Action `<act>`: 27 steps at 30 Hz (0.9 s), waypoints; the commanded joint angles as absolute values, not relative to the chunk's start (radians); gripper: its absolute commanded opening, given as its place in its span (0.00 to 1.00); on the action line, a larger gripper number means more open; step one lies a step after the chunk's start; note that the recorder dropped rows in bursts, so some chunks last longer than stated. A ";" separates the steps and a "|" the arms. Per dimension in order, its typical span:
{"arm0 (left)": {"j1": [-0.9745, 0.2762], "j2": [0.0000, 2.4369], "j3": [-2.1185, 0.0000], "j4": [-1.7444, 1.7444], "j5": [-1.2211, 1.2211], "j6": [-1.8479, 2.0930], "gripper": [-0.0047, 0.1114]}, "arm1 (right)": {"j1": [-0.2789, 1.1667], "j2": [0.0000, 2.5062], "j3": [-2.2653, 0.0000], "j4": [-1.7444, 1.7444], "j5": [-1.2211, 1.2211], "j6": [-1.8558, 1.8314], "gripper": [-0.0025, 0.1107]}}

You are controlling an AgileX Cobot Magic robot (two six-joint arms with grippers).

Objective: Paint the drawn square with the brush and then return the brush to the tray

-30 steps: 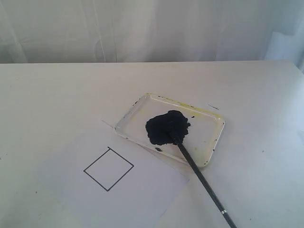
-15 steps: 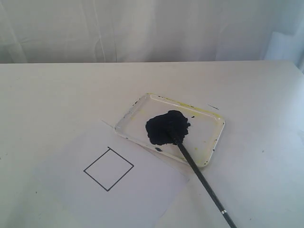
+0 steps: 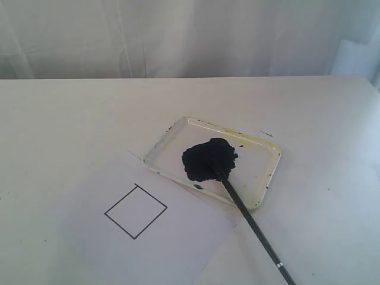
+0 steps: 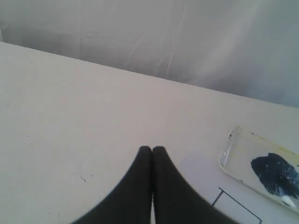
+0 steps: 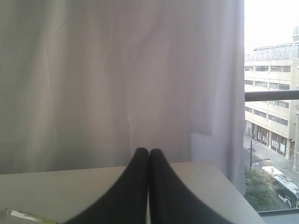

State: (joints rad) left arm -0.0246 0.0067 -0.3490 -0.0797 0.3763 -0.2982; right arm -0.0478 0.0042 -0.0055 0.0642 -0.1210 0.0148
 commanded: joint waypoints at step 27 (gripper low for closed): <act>-0.023 1.138 -1.238 -0.178 1.070 0.156 0.05 | -0.050 0.000 0.000 0.060 -0.083 0.023 0.02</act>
